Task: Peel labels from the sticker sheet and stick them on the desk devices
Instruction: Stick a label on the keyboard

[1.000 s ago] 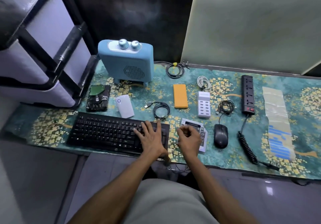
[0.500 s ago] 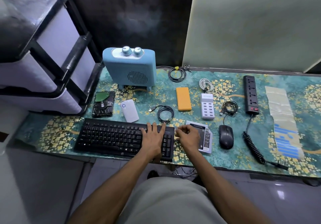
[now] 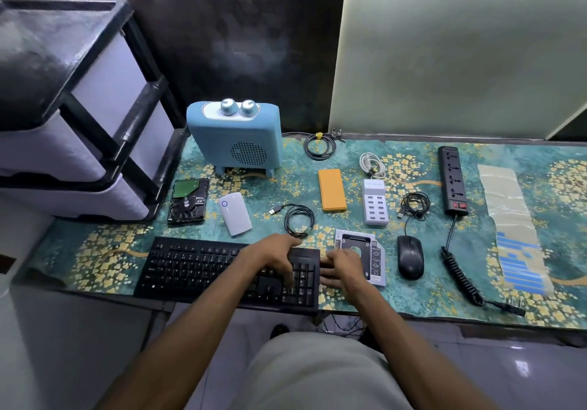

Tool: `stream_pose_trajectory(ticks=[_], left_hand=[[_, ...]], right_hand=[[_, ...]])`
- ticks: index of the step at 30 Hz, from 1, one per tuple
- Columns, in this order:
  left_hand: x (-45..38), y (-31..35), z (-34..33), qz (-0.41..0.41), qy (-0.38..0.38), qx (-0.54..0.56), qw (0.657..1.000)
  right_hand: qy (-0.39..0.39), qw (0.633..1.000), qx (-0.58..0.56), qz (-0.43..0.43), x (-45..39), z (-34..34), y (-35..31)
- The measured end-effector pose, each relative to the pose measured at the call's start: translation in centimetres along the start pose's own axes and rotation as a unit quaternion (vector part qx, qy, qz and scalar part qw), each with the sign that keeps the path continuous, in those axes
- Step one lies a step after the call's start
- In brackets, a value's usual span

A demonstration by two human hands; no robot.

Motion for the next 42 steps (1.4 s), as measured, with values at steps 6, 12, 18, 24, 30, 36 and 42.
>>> stream_pose_trajectory(ticks=[6,12,18,24,30,36,42], left_hand=[[0.5,-1.2,-5.7,-0.025,0.046,-0.202,0.978],[0.9,-0.8,-4.6,-0.070,0.040,-0.120,0.990],[1.7,1.8,4.1,-0.112,0.092,0.106,0.984],[0.4,1.6,10.5,-0.064,0.204,0.074,0.974],[-0.4,-0.2,12.7,-0.038,0.311,0.065,0.947],[-0.9,-0.9,12.6,-0.046,0.258,0.103,0.960],[0.0,-1.7,13.0,-0.037,0.290,0.118,0.949]], right_hand=[[0.002,0.996,-0.073,-0.047,-0.3,-0.4,0.0],[0.036,0.998,-0.045,-0.031,-0.7,-0.2,-0.2],[0.035,0.996,-0.076,-0.029,-0.3,-0.3,0.5],[0.072,0.970,0.159,0.167,0.8,-1.4,-3.3],[0.110,0.933,0.188,0.287,3.0,-1.9,-8.4],[0.133,0.917,0.211,0.312,2.9,-2.4,-10.1],[0.122,0.917,0.212,0.316,2.5,-3.3,-11.0]])
Point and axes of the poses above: each hand's wrist, its own x-axis away from the middle knuckle, its own z-axis out of the back of the hand, y = z × x, the point moved 8 cm from there along -x, towards the middle knuckle, and after that the axes turned 14 degrees about x, right-handed, at the moved point
